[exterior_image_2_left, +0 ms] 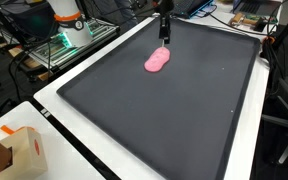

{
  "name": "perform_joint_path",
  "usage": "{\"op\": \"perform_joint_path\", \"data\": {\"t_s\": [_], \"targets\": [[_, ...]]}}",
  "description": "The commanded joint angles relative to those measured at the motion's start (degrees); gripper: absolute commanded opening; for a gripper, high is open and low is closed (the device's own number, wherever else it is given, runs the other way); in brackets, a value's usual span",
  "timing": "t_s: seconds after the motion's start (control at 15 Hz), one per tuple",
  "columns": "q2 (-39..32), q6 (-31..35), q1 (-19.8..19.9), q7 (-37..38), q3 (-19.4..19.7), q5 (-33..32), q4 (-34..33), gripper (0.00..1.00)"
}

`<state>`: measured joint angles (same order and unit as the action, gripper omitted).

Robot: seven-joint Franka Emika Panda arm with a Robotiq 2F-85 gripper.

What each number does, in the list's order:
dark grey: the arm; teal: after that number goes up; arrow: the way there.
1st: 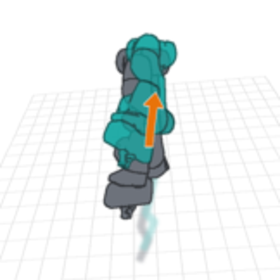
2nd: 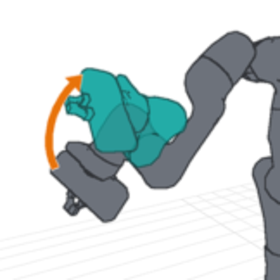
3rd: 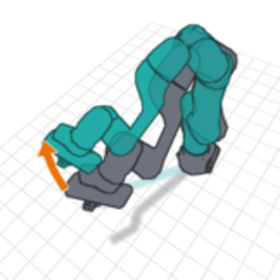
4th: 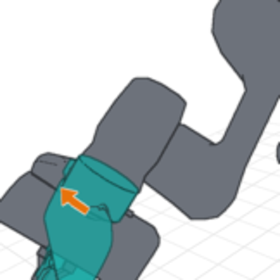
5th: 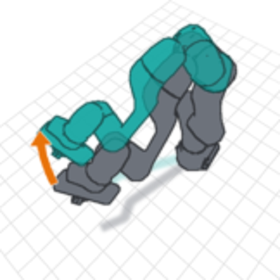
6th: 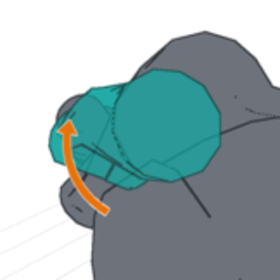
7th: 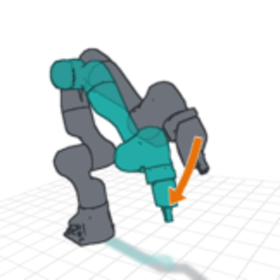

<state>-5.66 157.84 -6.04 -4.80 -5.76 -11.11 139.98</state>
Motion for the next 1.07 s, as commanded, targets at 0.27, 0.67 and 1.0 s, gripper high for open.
{"op": "perform_joint_path", "data": {"t_s": [0.27, 0.67, 1.0], "targets": [[-2.4, 2.8, 0.8, -4.4, -0.4, 3.5, 0.3, 0.06], [-4.1, 3.5, 1.3, -5.2, -0.3, 3.7, 0.0, 0.06], [-5.4, 3.7, 1.7, -5.4, -0.5, 3.9, -0.5, 0.06]]}}
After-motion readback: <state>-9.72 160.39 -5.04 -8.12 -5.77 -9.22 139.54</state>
